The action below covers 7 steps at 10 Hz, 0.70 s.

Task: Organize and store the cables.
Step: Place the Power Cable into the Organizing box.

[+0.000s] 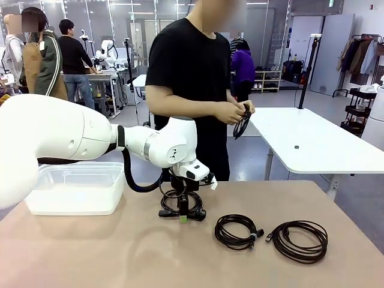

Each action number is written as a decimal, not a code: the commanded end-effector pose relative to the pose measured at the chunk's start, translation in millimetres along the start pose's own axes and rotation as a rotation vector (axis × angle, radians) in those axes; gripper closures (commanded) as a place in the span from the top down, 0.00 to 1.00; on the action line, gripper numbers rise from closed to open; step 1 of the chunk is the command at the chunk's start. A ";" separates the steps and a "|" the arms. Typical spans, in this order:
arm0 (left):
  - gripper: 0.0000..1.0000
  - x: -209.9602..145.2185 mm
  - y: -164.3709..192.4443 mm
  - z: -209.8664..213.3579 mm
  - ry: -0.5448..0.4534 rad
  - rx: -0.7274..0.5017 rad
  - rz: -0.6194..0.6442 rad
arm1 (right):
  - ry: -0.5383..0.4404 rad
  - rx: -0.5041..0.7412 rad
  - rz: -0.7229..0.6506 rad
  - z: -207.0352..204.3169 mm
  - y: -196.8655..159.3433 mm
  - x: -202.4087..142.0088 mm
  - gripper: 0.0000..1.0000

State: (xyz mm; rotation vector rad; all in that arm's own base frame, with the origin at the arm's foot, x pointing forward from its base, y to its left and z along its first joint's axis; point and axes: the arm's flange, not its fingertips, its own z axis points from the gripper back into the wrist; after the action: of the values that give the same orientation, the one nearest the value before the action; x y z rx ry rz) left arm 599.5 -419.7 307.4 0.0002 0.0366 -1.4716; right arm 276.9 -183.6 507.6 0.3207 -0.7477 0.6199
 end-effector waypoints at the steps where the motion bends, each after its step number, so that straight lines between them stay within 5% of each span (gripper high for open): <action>1: 0.30 0.9 2.4 5.8 0.006 0.003 0.006 | -0.006 0.005 0.014 1.3 -0.7 -1.5 1.00; 3: 0.00 -2.5 -0.9 6.3 -0.005 -0.002 -0.005 | -0.006 0.005 0.014 1.3 -0.7 -1.5 1.00; 4: 0.19 -3.8 -0.7 4.1 -0.011 -0.011 -0.007 | -0.006 0.005 0.014 1.3 -0.7 -1.5 1.00; 5: 0.00 -5.2 -0.8 2.6 -0.011 -0.008 -0.003 | -0.006 0.005 0.014 1.3 -0.7 -1.5 1.00; 7: 0.00 -8.2 -3.4 5.9 -0.016 -0.004 -0.007 | -0.006 0.005 0.014 1.3 -0.7 -1.5 1.00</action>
State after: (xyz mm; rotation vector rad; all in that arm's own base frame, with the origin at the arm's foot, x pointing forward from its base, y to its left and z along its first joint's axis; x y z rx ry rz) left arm 601.9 -418.0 311.9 0.0012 0.0272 -1.4677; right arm 276.9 -183.6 507.6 0.3209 -0.7480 0.6198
